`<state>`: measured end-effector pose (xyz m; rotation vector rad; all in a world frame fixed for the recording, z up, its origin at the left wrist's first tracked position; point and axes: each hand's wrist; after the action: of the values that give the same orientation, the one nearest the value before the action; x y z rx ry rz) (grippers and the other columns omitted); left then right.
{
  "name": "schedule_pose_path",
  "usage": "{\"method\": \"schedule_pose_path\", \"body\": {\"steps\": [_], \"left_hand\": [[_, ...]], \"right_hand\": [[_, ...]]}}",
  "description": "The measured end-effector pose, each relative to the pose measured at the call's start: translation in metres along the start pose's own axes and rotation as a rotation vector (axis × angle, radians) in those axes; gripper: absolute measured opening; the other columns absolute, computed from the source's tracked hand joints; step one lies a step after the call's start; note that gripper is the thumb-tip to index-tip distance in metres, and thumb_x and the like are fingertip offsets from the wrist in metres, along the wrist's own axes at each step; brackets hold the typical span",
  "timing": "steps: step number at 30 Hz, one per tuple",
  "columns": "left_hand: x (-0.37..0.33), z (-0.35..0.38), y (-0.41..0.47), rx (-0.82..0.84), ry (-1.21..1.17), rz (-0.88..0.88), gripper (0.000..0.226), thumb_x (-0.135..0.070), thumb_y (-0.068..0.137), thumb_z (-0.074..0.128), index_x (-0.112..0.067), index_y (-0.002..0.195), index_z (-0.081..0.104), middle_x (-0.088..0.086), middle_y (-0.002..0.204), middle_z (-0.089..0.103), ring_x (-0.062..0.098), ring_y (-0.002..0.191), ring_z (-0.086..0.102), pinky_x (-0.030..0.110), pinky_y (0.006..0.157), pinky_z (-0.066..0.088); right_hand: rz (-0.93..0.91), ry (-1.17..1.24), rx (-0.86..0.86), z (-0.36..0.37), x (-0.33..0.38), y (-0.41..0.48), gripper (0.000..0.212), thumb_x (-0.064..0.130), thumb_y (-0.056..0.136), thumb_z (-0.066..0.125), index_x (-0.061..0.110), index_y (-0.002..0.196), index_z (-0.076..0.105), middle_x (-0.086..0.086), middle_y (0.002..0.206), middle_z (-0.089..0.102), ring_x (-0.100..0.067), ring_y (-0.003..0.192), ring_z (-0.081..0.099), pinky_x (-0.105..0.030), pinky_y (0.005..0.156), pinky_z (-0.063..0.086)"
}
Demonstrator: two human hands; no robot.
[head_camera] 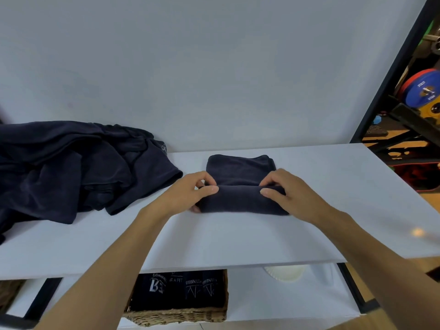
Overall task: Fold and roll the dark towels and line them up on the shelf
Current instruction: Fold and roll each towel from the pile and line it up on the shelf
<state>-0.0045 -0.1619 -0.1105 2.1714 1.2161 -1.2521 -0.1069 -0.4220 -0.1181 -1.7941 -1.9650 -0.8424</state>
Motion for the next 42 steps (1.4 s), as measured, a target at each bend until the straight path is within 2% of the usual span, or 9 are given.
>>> {"method": "schedule_pose_path", "body": {"steps": [4,7,10,14,21,27,32,37,42], "left_hand": [[-0.001,0.008,0.001,-0.262,0.344,0.203,0.007,-0.028,0.090,0.067,-0.028,0.086,0.061,-0.007,0.091,0.063,0.006,0.075,0.056,0.021,0.070,0.045],[-0.001,0.024,-0.004,-0.451,0.665,0.541,0.016,-0.002,0.086,0.065,-0.016,0.089,0.071,0.000,0.085,0.066,0.024,0.075,0.056,0.042,0.071,0.048],[0.003,0.031,-0.010,-0.495,0.782,0.716,0.020,-0.016,0.080,0.074,-0.007,0.097,0.073,0.005,0.090,0.068,0.025,0.075,0.060,0.040,0.070,0.049],[0.007,0.027,-0.007,-0.365,0.830,0.570,0.053,-0.032,0.071,0.084,-0.017,0.119,0.065,-0.001,0.105,0.067,0.021,0.091,0.060,0.031,0.084,0.044],[-0.019,-0.005,0.036,-0.110,0.262,0.103,0.011,-0.029,0.087,0.070,-0.033,0.096,0.065,-0.014,0.093,0.070,0.007,0.090,0.063,0.020,0.074,0.049],[-0.024,-0.008,0.069,-0.029,0.375,0.035,0.009,-0.026,0.095,0.060,-0.026,0.094,0.069,-0.006,0.092,0.068,0.008,0.078,0.058,0.020,0.064,0.042],[-0.021,0.004,0.062,-0.402,0.611,0.351,0.019,-0.039,0.091,0.063,-0.022,0.091,0.071,-0.007,0.091,0.067,0.016,0.083,0.061,0.030,0.075,0.045],[-0.003,-0.005,0.070,-0.177,0.617,0.316,0.052,-0.057,0.075,0.072,-0.028,0.119,0.064,-0.011,0.114,0.056,0.012,0.101,0.050,0.027,0.095,0.035],[-0.017,-0.031,0.119,0.071,0.510,0.093,0.040,-0.053,0.084,0.066,-0.017,0.102,0.072,0.005,0.097,0.065,0.024,0.093,0.060,0.039,0.085,0.048]], "right_hand": [[-0.326,-0.390,-0.179,0.005,-0.003,-0.002,0.013,0.019,0.093,0.057,0.020,0.095,0.070,0.007,0.098,0.066,-0.019,0.086,0.059,-0.035,0.078,0.042],[-0.320,-0.439,-0.072,0.005,-0.007,-0.008,0.034,0.045,0.085,0.065,0.019,0.108,0.066,0.006,0.108,0.065,-0.017,0.094,0.059,-0.032,0.085,0.040],[-0.249,-0.456,0.000,0.003,-0.011,-0.004,0.045,0.047,0.082,0.072,0.025,0.118,0.059,0.011,0.117,0.060,-0.015,0.102,0.054,-0.027,0.090,0.030],[-0.034,-0.104,0.080,-0.005,-0.012,0.009,0.028,0.042,0.083,0.071,0.042,0.108,0.058,0.031,0.096,0.057,0.000,0.089,0.053,-0.015,0.077,0.037],[0.186,0.176,0.166,-0.022,-0.007,0.051,0.006,0.039,0.090,0.063,0.038,0.095,0.060,0.012,0.101,0.066,-0.012,0.093,0.063,-0.034,0.076,0.054],[-0.259,-0.411,-0.143,-0.004,-0.018,0.042,0.016,0.040,0.088,0.064,0.030,0.100,0.063,0.015,0.103,0.059,-0.010,0.091,0.052,-0.032,0.084,0.032],[-0.126,-0.348,-0.017,-0.008,-0.030,0.052,0.037,0.047,0.085,0.067,0.035,0.117,0.056,0.019,0.115,0.059,-0.008,0.100,0.053,-0.027,0.090,0.024],[0.153,0.036,0.144,-0.024,-0.030,0.085,0.013,0.043,0.090,0.063,0.038,0.102,0.061,0.022,0.097,0.064,-0.002,0.091,0.059,-0.021,0.073,0.042],[0.238,0.005,0.158,-0.027,-0.025,0.120,0.011,0.040,0.094,0.058,0.035,0.104,0.061,0.013,0.106,0.061,-0.009,0.102,0.056,-0.029,0.085,0.042]]}}
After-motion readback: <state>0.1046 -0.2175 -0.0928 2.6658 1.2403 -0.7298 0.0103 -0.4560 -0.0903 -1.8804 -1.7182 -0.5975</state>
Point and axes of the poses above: each hand's wrist, its own y-axis towards the middle knuckle, its own z-axis out of the palm, x = y × z
